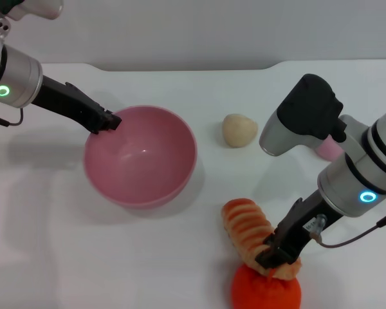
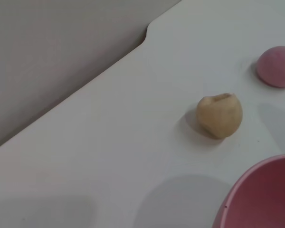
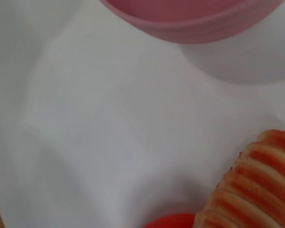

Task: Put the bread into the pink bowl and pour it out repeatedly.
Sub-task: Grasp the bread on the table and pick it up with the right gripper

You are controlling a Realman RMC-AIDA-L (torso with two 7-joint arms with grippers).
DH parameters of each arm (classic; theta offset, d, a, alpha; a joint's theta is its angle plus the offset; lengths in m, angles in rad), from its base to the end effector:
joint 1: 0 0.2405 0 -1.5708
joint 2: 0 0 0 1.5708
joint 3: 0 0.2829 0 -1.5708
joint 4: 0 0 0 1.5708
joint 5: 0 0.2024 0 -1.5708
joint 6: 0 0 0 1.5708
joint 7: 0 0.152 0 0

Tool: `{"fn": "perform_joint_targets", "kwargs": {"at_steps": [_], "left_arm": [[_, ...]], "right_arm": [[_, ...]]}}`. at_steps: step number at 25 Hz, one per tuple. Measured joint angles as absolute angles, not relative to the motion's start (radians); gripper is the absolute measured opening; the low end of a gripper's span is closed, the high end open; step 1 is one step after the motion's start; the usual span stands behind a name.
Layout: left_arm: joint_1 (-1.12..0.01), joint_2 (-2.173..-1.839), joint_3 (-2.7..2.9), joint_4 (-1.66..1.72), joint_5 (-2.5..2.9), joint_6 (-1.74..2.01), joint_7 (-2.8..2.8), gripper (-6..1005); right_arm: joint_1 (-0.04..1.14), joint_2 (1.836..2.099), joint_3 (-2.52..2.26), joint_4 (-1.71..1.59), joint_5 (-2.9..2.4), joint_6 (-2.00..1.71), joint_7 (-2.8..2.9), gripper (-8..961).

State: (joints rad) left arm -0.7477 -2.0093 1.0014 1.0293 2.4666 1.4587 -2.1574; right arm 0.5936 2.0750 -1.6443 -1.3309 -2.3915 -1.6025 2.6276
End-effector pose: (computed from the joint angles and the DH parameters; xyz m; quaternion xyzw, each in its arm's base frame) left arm -0.2191 0.4187 0.0196 -0.9394 -0.2862 0.0582 0.1797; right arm 0.1835 0.3137 -0.0721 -0.9341 0.2967 -0.1948 0.0373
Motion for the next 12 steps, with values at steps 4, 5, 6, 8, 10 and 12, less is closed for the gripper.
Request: {"fn": "perform_joint_targets", "kwargs": {"at_steps": [4, 5, 6, 8, 10, 12], "left_arm": [[-0.747, -2.01, 1.001, 1.029, 2.467, 1.459, -2.157, 43], [-0.747, -2.01, 1.001, 1.029, 2.467, 1.459, -2.157, 43], [-0.747, -2.01, 1.001, 1.029, 2.467, 1.459, -2.157, 43], [-0.747, -2.009, 1.001, 1.029, 2.467, 1.459, -2.157, 43], [-0.747, -2.009, 1.002, 1.029, 2.467, 1.459, -2.157, 43], [-0.747, -2.009, 1.002, 1.029, 2.467, 1.459, -2.157, 43]], "right_arm": [[0.588, 2.074, -1.645, -1.329, -2.409, -1.588, 2.628, 332], [0.587, 2.074, -1.646, -1.329, -2.414, -1.587, 2.628, 315], [0.587, 2.075, -1.646, -1.329, -2.416, -1.586, 2.628, 306], [0.586, 2.075, -1.647, -1.329, -2.417, -1.586, 2.628, 288], [0.586, 2.075, -1.647, -1.328, -2.418, -1.585, 2.628, 270], [0.586, 2.075, -1.648, -1.328, -2.418, -1.584, 2.628, 261]]}}
